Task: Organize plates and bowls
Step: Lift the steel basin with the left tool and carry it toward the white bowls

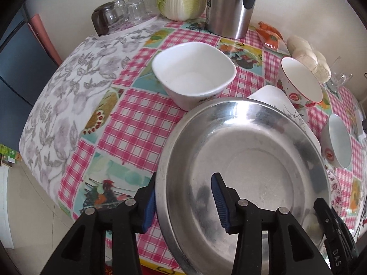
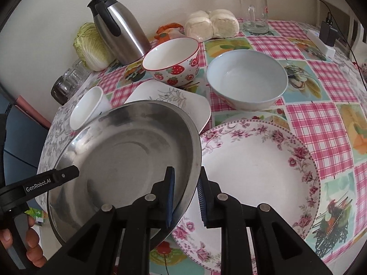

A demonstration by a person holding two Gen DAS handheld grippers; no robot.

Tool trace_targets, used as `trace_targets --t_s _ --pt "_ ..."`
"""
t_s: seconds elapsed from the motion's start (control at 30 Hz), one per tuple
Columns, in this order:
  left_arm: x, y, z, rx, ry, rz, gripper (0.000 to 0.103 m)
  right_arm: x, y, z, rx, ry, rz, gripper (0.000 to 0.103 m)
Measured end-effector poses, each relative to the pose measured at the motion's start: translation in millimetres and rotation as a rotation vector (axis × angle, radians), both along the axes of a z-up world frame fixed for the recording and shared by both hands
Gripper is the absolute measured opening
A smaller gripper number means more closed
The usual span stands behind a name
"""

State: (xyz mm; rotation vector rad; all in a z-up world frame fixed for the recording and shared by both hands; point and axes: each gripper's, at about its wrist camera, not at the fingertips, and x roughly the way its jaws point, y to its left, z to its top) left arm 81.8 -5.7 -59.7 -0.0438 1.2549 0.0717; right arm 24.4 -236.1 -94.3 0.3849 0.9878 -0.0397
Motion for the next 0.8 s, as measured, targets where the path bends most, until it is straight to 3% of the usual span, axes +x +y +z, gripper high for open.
trace_targets --t_s 0.27,0.47,0.8 --pt "10 -11 -16 -0.043 0.054 0.033 0.047 3 -5 -1 -0.077 -0.004 -0.038 0.021" --pt "21 -18 -24 -0.031 0.063 0.047 0.047 9 -5 -5 -0.122 -0.007 -0.052 0.021" --pt "41 -18 -21 -0.087 0.028 0.045 0.047 19 3 -11 -0.153 -0.016 -0.059 0.022"
